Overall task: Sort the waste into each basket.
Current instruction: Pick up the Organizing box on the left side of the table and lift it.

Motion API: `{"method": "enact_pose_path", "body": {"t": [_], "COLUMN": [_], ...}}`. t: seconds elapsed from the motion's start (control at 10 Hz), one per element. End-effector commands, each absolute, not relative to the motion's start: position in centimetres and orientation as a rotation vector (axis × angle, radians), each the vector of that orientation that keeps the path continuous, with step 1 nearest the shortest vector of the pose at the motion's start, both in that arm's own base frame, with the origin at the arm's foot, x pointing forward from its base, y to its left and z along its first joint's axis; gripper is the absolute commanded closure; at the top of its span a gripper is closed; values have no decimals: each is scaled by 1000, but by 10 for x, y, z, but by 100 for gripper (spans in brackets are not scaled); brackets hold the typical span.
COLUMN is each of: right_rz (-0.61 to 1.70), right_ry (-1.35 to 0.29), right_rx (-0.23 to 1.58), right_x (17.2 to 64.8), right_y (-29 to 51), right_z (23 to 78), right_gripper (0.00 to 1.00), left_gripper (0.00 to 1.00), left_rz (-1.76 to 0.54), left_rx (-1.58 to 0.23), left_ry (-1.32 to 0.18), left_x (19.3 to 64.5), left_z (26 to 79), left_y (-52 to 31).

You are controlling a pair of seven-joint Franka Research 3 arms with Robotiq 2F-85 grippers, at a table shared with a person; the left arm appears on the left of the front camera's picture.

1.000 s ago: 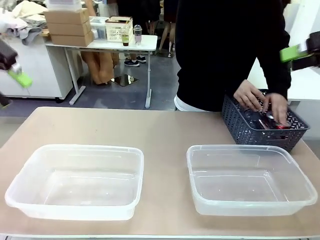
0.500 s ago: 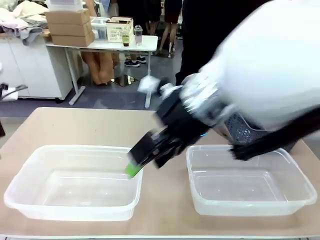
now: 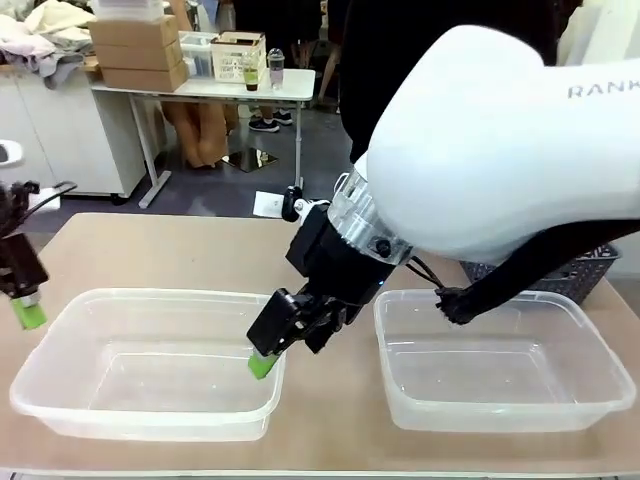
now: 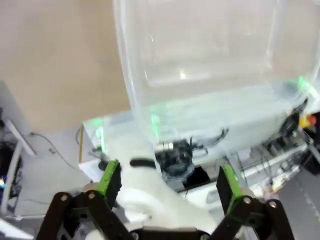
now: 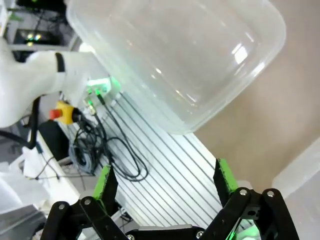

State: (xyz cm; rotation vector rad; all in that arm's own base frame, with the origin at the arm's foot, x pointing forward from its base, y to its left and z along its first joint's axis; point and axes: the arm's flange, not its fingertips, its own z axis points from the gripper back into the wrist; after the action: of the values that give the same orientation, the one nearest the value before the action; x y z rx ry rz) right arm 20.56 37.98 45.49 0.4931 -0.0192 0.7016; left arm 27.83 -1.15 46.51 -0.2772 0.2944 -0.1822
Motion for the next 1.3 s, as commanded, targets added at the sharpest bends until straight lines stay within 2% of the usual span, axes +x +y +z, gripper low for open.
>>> {"method": "enact_pose_path", "body": {"t": [0.0,0.2,0.3,0.5,0.9,1.2], "right_rz": [459,256,180,92,86,60], "right_ry": [-41,-69,-90,-133,-84,-68], "right_rx": [286,178,123,-17,-63,-105], "right_x": [217,234,241,261,285,286], "right_y": [429,450,454,454,470,474], "right_z": [440,420,411,402,384,378], "right_gripper": [0,0,0,0,0,0], "left_gripper": [0,0,0,0,0,0], "left_rz": [-113,-63,-59,-81,-100,-73], "left_rx": [-173,-51,19,-44,-199,-183], "left_ry": [95,4,34,111,215,259], "left_x": [304,293,287,278,241,231], "left_z": [424,391,376,350,338,324], "left_y": [-29,-27,-22,-22,-30,-16]}}
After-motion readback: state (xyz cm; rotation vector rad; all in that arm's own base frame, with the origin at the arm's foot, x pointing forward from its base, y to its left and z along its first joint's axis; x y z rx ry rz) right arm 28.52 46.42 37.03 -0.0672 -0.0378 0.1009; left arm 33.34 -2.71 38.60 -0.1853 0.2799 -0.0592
